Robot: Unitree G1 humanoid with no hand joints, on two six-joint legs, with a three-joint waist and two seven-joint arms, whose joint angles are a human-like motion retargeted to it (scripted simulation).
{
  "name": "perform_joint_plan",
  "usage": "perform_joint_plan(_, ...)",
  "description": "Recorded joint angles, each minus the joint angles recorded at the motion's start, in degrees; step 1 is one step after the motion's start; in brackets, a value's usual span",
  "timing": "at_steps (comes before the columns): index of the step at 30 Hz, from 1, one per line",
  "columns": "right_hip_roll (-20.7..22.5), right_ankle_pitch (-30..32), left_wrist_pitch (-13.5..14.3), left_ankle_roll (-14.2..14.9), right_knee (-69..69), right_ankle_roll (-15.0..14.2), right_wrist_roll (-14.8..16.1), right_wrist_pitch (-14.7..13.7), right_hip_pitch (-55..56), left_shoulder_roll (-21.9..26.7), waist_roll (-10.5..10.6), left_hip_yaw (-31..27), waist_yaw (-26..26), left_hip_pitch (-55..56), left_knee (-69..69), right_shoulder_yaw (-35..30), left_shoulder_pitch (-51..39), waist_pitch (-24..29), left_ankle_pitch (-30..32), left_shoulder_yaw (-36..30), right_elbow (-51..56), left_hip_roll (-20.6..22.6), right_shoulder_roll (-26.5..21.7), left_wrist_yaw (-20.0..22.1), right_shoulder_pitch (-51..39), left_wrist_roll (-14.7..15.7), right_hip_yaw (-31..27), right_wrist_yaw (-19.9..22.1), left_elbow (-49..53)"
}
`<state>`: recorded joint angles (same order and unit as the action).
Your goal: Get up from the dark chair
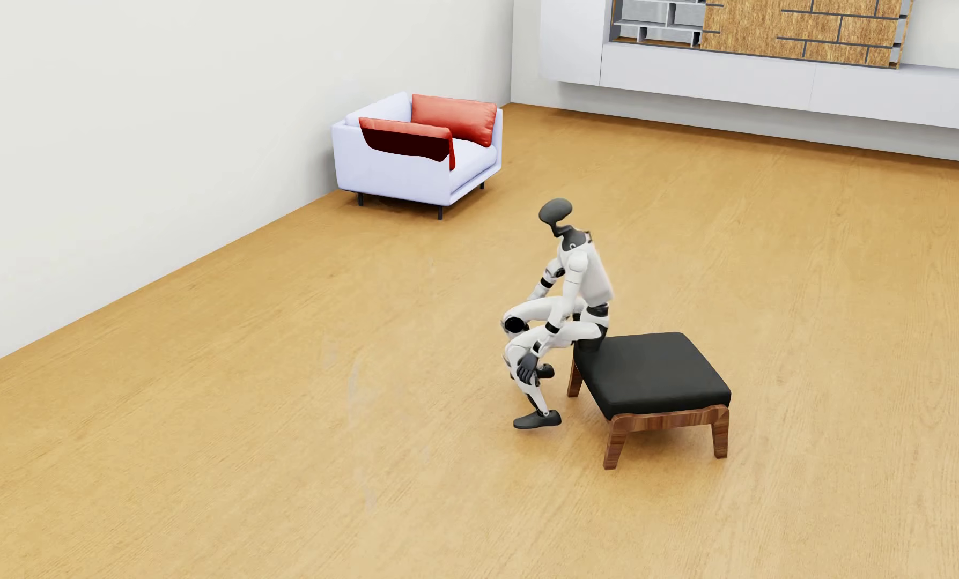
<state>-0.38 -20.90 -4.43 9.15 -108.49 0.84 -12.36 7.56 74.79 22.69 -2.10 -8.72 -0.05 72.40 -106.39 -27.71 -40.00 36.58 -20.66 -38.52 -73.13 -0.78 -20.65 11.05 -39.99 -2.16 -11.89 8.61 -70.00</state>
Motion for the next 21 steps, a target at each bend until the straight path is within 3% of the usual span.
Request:
perform_joint_plan(7, 0.1, -2.7, 1.8, 0.9, 7.0, -0.2, 1.4, -1.5, 1.6, 0.5, -0.8, 0.3, 0.2, 0.7, 7.3, -5.6, -1.7, 0.1, -5.4, 0.2, 0.5, -0.2, -1.5, 1.1, -1.2, 0.6, 0.2, 1.9, 0.0)
perform_joint_plan(13, -0.9, -1.8, 1.8, -0.7, 28.2, 1.1, 0.0, -1.8, -16.1, 0.9, -0.4, 3.7, 0.2, -16.2, 29.0, -2.6, 7.7, -7.0, -3.8, 3.0, 1.9, 0.0, -1.2, 1.2, 10.5, -0.3, 3.9, 2.2, 0.1)
perform_joint_plan(17, 0.3, -1.1, 1.6, 0.9, 49.6, 1.7, -2.5, -1.6, -34.4, 3.0, 0.1, 5.4, 0.0, -33.4, 50.7, -0.5, 17.8, -14.5, 1.2, 6.5, 1.8, -0.5, -1.2, -0.4, 21.9, -2.7, 6.4, -0.4, 1.1)
perform_joint_plan(19, 0.8, 3.0, 1.6, 2.7, 61.0, 1.8, -3.4, -2.1, -44.4, 4.2, 0.7, 6.1, -0.3, -41.3, 60.4, 0.8, 22.6, -17.9, 8.3, 7.6, 2.5, -1.0, -1.8, -1.6, 27.3, -3.7, 7.3, -1.8, 1.3)
perform_joint_plan(21, -0.1, 8.1, 1.4, 7.2, 71.8, 1.0, -2.9, -2.4, -53.1, 5.0, 0.8, 6.7, 0.3, -44.2, 61.9, 3.9, 25.4, -20.9, 12.8, 8.5, 2.2, -2.2, -2.3, -3.6, 31.3, -4.8, 9.3, -2.4, 0.9)
